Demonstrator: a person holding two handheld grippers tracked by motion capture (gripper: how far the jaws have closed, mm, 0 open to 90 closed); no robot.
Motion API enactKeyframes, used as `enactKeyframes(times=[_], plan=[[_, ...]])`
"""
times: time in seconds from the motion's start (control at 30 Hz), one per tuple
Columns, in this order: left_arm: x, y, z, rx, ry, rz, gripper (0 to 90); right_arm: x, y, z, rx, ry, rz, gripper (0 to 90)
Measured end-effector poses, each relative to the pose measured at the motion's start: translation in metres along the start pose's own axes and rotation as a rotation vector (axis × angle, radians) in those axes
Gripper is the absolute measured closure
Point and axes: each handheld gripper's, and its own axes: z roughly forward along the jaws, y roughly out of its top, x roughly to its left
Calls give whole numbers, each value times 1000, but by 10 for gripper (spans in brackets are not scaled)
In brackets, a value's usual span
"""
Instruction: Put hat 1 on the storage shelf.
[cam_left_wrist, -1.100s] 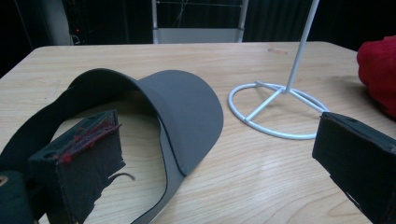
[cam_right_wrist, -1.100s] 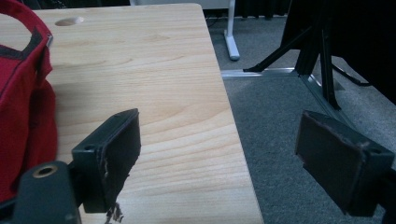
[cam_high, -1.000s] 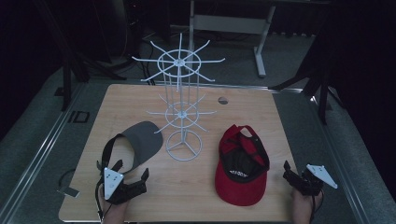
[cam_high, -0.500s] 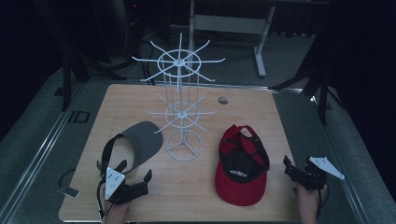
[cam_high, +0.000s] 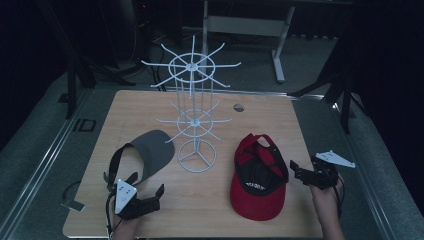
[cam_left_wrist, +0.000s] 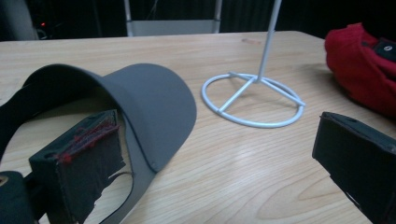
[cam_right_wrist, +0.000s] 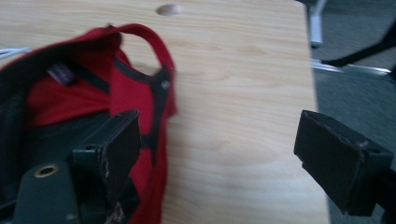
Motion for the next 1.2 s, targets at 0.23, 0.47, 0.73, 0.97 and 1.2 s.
enactKeyframes(times=[0.23,0.47,0.73,0.97,1.2], plan=[[-4,1,-1,-23,-73,10,17,8,14,13,26,62,-75,152],[-8,0,1,-19,-104,30,17,16,26,36,82,154,-60,152],[-6,0,0,-10,-103,21,17,28,24,70,171,152,-98,139],[-6,0,0,-3,-108,26,17,44,14,87,251,115,-206,225],[-7,0,0,4,-118,31,17,55,4,91,280,82,-288,411]])
